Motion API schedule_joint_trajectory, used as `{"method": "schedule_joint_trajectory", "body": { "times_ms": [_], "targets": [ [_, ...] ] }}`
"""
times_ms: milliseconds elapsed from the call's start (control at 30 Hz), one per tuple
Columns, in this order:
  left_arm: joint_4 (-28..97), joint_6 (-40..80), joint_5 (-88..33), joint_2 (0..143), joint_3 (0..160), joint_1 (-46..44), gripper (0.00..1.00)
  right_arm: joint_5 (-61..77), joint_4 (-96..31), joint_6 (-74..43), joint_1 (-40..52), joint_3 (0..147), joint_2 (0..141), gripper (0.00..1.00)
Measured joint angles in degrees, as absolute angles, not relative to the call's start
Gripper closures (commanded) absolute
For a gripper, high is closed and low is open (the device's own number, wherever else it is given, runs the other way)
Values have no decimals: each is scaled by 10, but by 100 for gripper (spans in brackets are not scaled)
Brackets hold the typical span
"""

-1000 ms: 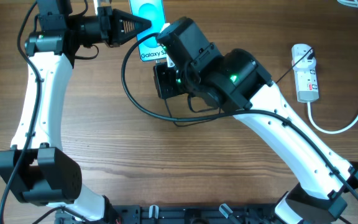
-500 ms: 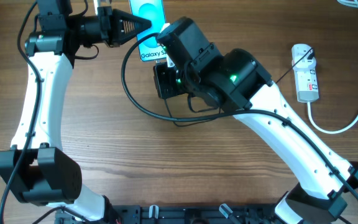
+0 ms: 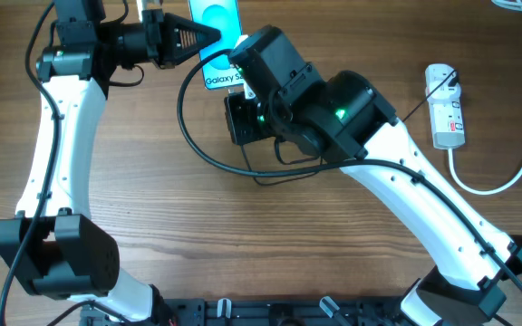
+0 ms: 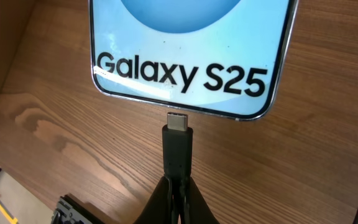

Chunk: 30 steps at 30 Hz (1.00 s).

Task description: Plug charger to phone and switch on socket

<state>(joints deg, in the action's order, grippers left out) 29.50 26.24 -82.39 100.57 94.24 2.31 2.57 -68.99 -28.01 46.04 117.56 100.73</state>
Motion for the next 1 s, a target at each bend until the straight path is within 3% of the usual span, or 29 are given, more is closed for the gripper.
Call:
{"method": "schedule_joint_trajectory", "body": {
  "times_ms": [1000],
  "targets": [
    [295, 263, -824, 1006, 942, 23, 96, 39, -682, -278, 460, 1176, 1008, 96]
  ]
}}
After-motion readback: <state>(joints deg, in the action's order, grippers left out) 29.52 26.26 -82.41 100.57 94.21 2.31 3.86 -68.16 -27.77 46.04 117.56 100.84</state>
